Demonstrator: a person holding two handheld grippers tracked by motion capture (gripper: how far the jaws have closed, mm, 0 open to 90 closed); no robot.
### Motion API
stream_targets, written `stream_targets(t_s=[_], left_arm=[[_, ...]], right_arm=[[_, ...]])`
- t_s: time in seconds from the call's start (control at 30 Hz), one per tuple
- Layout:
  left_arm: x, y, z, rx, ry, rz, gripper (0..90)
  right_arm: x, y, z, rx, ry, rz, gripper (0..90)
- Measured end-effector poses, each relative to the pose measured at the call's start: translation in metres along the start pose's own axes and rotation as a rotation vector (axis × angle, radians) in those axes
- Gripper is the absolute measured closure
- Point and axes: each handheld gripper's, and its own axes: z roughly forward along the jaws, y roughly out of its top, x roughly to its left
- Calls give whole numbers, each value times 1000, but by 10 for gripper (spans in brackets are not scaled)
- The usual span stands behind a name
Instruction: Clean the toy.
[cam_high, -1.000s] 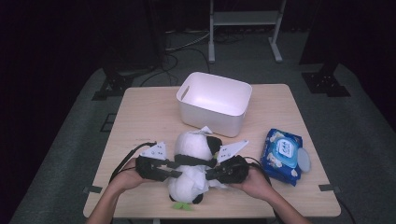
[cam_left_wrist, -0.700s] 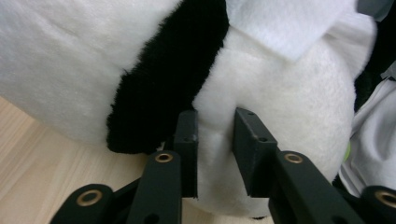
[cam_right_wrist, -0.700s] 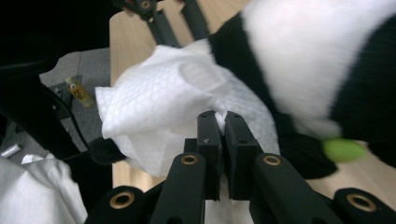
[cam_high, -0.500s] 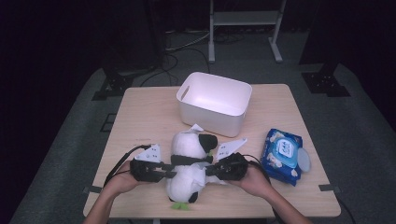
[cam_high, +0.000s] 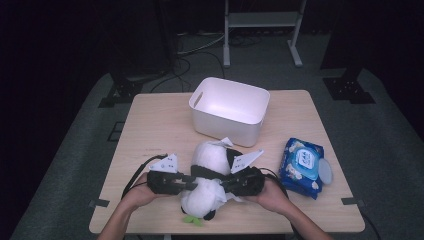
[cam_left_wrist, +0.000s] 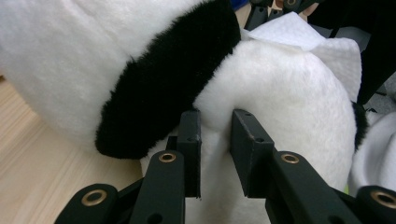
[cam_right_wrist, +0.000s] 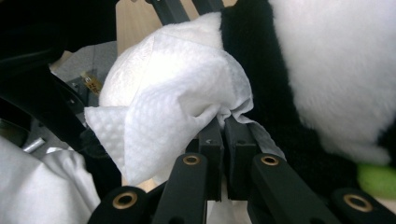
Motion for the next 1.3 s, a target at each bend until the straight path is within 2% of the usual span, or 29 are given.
stream_targets(t_s=[0.1,0.23,0.53,0.67,0.77,0.87,0.93,0.97,1.1,1.2,1.3], left_arm=[[0,3,4,-2,-10,-7,733],[0,4,13,-35,-33,-28,736],[-4,12,36,-89,-76,-49,735],[-4,12,46,-129,-101,-67,735],[-7,12,55,-165,-142,-75,735],[-12,20,60,-155,-122,-51,735],[-13,24,58,-111,-98,-25,735],[-13,23,57,-103,-87,-22,736],[-15,17,52,-98,-55,-21,746],[-15,16,49,-90,-42,-16,752],[-13,14,43,-72,-22,-7,752]], right_arm=[[1,-3,-3,-3,-8,4,868],[1,-7,-10,-8,-9,20,869],[-1,-20,-35,9,-40,36,869],[0,-23,-46,15,-59,40,869],[1,-21,-56,1,-64,40,869],[4,-10,-61,-14,-71,18,869],[6,-4,-57,25,-106,-19,870],[6,-3,-54,31,-106,-23,870],[5,0,-52,9,-101,-25,870],[9,1,-55,-7,-135,-47,869],[6,3,-64,-27,-177,-52,869]])
